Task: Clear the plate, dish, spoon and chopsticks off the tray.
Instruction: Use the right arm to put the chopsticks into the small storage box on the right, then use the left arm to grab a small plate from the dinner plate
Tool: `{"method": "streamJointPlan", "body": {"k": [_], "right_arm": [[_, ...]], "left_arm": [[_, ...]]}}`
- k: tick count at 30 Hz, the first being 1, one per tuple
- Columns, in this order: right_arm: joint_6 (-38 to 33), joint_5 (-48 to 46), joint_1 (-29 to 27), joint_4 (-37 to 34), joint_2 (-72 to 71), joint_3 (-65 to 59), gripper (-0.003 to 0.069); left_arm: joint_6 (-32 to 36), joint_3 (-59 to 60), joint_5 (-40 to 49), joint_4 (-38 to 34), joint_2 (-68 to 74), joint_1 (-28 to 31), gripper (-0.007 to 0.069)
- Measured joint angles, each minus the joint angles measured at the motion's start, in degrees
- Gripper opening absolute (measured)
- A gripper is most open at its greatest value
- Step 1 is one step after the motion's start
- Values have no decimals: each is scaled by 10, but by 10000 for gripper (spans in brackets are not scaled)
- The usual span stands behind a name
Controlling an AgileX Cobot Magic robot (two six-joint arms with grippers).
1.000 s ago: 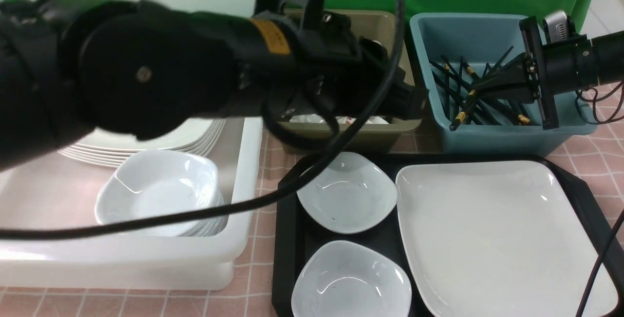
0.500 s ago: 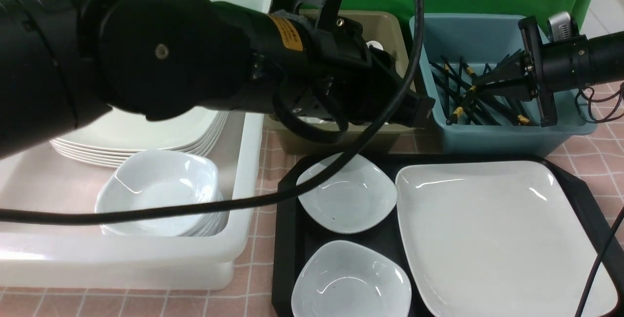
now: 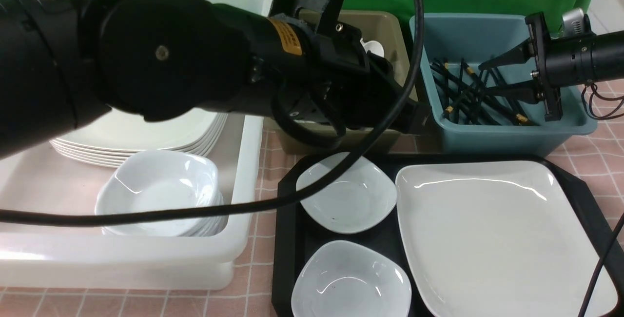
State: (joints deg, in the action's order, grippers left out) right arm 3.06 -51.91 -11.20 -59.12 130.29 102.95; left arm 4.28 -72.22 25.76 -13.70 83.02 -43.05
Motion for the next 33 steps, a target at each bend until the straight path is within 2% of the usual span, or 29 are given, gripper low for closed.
{"method": "streamJointPlan", "body": {"k": [3,5,9,10,12,18,20,22,25,27,33], "right_arm": [[-2,-2,0,0,0,5,386],[-31,-20,0,1,0,31,337],[-105,-87,0,24,-6,103,178],[-127,-115,0,54,-18,136,107],[-142,-126,2,115,-47,175,41],[-145,-129,42,363,-230,183,30],[-150,-130,66,407,-292,147,30],[-155,-130,79,418,-333,113,30],[-175,-130,131,431,-443,-29,30],[-185,-128,163,433,-510,-123,30],[-200,-83,262,434,-661,-381,30]], "left_arm": [[0,0,2,1,0,0,-3],[0,0,7,2,0,0,-3],[0,0,24,2,0,0,-3],[0,0,31,2,0,0,-3],[0,-1,41,3,0,0,-3],[-20,-34,129,19,1,0,-3],[-29,-52,179,23,8,0,-3],[-32,-65,216,25,14,0,-3],[-43,-104,339,26,59,1,-3],[-43,-117,383,26,94,1,-3],[-13,-123,394,40,191,1,1]]}}
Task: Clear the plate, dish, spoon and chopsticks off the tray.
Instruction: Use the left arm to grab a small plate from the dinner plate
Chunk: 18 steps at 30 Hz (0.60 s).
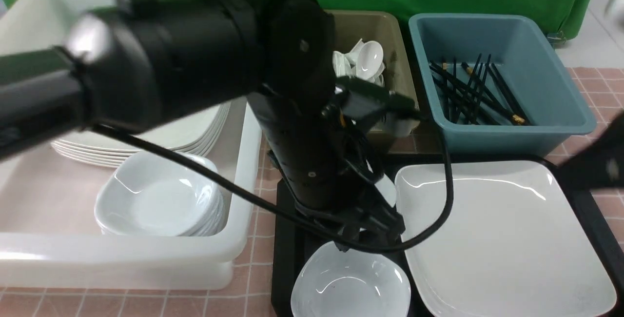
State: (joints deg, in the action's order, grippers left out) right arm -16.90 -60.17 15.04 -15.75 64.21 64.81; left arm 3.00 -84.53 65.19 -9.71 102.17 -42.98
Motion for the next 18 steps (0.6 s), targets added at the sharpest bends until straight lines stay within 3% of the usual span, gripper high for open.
{"method": "streamJointPlan", "body": {"k": [5,15,18], "right_arm": [[-5,37,56,2,-91,-117,30],[-22,68,81,2,-142,-164,30],[-28,72,81,1,-142,-164,30]], "left_arm": [[-16,0,-18,62,56,0,60],[-30,-1,-80,114,121,0,428],[-30,-1,-84,114,132,0,496]]}}
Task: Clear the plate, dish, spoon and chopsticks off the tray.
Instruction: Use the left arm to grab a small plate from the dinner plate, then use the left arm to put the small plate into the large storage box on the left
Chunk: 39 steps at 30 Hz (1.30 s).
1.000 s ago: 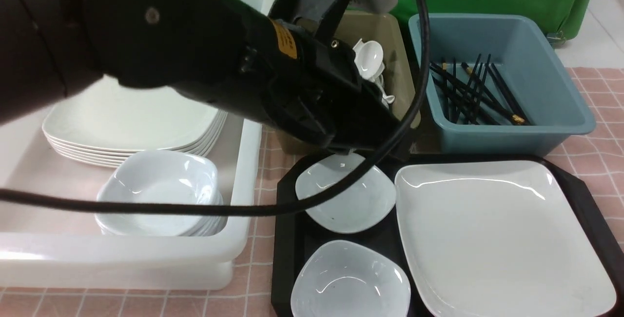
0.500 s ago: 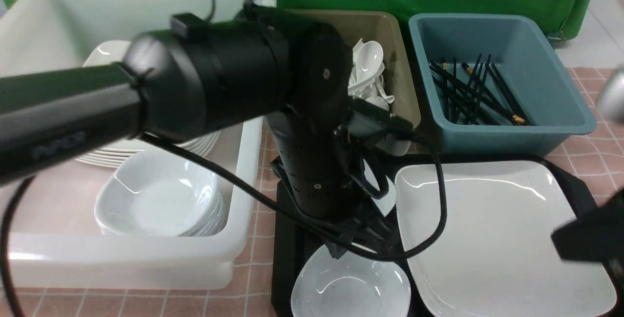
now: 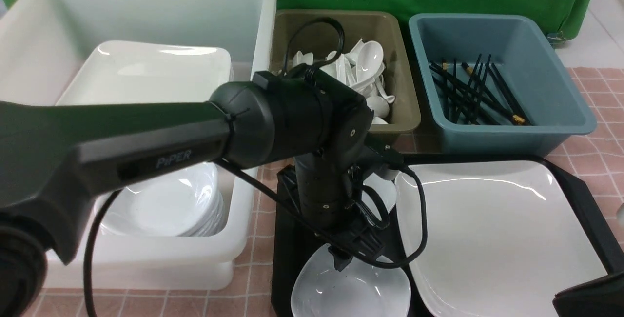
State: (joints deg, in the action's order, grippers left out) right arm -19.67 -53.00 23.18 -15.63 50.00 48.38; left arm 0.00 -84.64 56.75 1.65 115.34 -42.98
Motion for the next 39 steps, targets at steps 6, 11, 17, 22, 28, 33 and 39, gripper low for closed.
{"method": "streamJointPlan", "body": {"k": [6,11,17,22,28,33,39], "right_arm": [[-21,8,0,0,-1,0,30],[-25,14,0,-1,-1,0,30],[-32,21,0,-1,-1,0,30],[-37,21,0,-1,-1,0,30],[-37,21,0,-2,-1,3,30],[-39,20,0,-18,-1,39,30],[-116,2,0,-105,42,131,30]], "left_arm": [[0,0,-5,-3,22,0,531],[0,-1,-2,-23,33,0,448],[0,-7,13,-46,32,2,195],[-10,-8,26,-49,23,3,180],[-13,-8,44,-51,-31,3,47],[-15,-7,48,-56,-120,4,11],[-15,-7,83,-70,-250,63,9]]}}
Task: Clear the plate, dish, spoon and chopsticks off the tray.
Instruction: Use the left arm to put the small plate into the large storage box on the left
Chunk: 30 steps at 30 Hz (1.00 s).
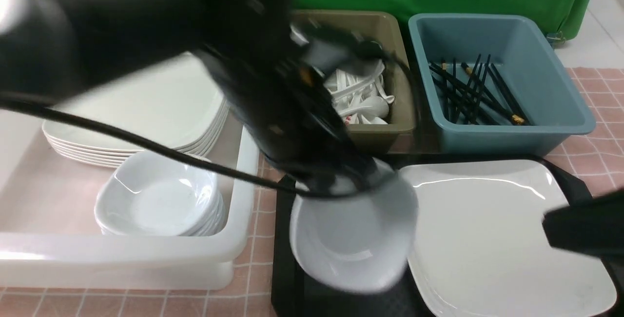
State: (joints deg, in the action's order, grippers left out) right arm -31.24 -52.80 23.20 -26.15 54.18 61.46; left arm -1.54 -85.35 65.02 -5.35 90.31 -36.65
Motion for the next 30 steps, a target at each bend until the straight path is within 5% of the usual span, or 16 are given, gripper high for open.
{"method": "streamJointPlan", "body": {"k": [6,15,23,26,30], "right_arm": [[-38,-39,36,-50,103,96,30],[-9,-48,158,-7,209,201,30],[-3,-41,182,-1,220,215,30],[9,-41,183,15,220,215,30],[71,-51,183,98,220,216,30]], "left_arm": [[27,4,40,-17,-104,172,9],[241,131,12,-162,-115,429,9],[301,183,-19,-167,-45,462,36],[302,183,-31,-167,-35,462,96],[268,164,-56,-119,-35,462,304]]}}
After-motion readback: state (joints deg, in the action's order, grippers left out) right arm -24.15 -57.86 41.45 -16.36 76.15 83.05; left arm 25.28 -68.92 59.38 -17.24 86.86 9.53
